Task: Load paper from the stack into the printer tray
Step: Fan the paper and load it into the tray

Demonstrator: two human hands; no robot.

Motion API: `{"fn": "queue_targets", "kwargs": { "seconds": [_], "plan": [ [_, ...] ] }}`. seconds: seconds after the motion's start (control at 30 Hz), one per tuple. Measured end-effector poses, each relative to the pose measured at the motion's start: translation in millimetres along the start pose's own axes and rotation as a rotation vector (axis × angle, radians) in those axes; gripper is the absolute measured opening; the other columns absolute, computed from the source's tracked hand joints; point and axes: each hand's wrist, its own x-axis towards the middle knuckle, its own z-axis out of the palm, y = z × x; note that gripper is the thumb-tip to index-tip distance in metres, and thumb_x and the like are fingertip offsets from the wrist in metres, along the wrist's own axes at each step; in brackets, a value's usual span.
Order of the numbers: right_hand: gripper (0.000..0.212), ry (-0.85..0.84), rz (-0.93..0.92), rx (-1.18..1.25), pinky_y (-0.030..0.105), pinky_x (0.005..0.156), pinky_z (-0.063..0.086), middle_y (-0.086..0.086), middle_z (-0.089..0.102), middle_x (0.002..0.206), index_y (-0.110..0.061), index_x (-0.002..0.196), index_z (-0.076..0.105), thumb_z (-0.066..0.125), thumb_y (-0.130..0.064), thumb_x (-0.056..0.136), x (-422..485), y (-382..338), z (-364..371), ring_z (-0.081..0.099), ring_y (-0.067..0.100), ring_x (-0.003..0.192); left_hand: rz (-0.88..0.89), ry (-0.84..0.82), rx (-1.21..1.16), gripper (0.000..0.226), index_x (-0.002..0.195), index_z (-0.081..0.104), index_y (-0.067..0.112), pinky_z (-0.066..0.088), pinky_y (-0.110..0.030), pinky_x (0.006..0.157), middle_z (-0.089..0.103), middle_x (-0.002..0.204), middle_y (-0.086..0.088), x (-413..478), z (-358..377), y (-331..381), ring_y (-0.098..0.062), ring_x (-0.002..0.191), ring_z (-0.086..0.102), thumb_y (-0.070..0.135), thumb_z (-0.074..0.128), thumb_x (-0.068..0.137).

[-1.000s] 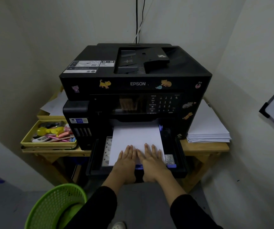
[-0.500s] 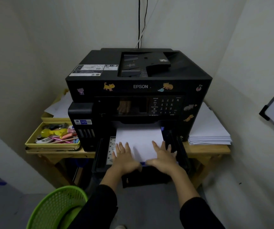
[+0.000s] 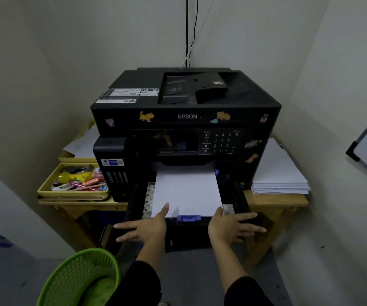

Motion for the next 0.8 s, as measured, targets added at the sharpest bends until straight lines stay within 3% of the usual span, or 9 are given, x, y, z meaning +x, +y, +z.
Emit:
{"fn": "queue_targets", "kwargs": {
  "seconds": [0.23, 0.4, 0.57, 0.73, 0.8],
  "plan": [
    [0.106, 0.029, 0.042, 0.160, 0.059, 0.116, 0.012, 0.026, -0.030, 0.152, -0.011, 0.150, -0.018, 0.063, -0.038, 0.087, 4.3, -10.2, 14.5, -0.012, 0.049, 0.143, -0.010, -0.037, -0.102, 0.150, 0.148, -0.024, 0.013, 0.011, -0.049, 0.118, -0.021, 0.157, -0.019, -2.7, 4.3, 5.2, -0.040, 0.147, -0.003, 0.044, 0.087, 0.051],
    [0.101, -0.072, -0.104, 0.179, 0.056, 0.113, 0.027, 0.021, -0.028, 0.155, -0.013, 0.150, -0.021, 0.058, -0.035, 0.091, 6.6, -39.2, 34.1, -0.006, 0.048, 0.144, 0.050, -0.176, -0.051, 0.142, 0.148, -0.021, 0.003, 0.018, -0.041, 0.117, -0.014, 0.158, -0.020, 5.8, 12.8, 35.8, -0.036, 0.147, 0.009, 0.051, 0.080, 0.061],
    [0.111, -0.096, 0.004, 0.311, 0.052, 0.112, 0.028, 0.014, -0.028, 0.156, -0.016, 0.149, -0.023, 0.064, -0.042, 0.086, 22.2, -80.0, 47.5, -0.007, 0.042, 0.146, -0.076, -0.273, -0.134, 0.148, 0.148, -0.023, 0.007, 0.023, -0.044, 0.116, -0.015, 0.160, -0.008, 23.4, 26.5, 67.9, -0.033, 0.147, 0.014, 0.053, 0.083, 0.056],
    [0.125, -0.105, 0.231, 0.582, 0.045, 0.113, 0.031, 0.011, -0.007, 0.162, -0.016, 0.150, -0.020, 0.069, -0.058, 0.073, 40.2, -92.0, 50.8, 0.021, 0.035, 0.145, -0.195, -0.352, -0.179, 0.166, 0.150, -0.017, 0.008, 0.023, -0.052, 0.117, -0.014, 0.160, -0.006, 33.0, 42.5, 93.9, -0.032, 0.148, 0.008, 0.078, 0.075, 0.031],
    [0.129, -0.133, 0.290, 0.754, 0.046, 0.115, 0.027, 0.006, 0.001, 0.162, -0.018, 0.151, -0.016, 0.073, -0.060, 0.068, 49.6, -98.1, 53.7, 0.023, 0.032, 0.145, -0.216, -0.360, -0.225, 0.152, 0.152, -0.008, 0.008, 0.027, -0.052, 0.115, -0.001, 0.160, -0.006, 34.5, 51.2, 102.9, -0.034, 0.145, 0.016, 0.076, 0.074, 0.044]
  ]
}}
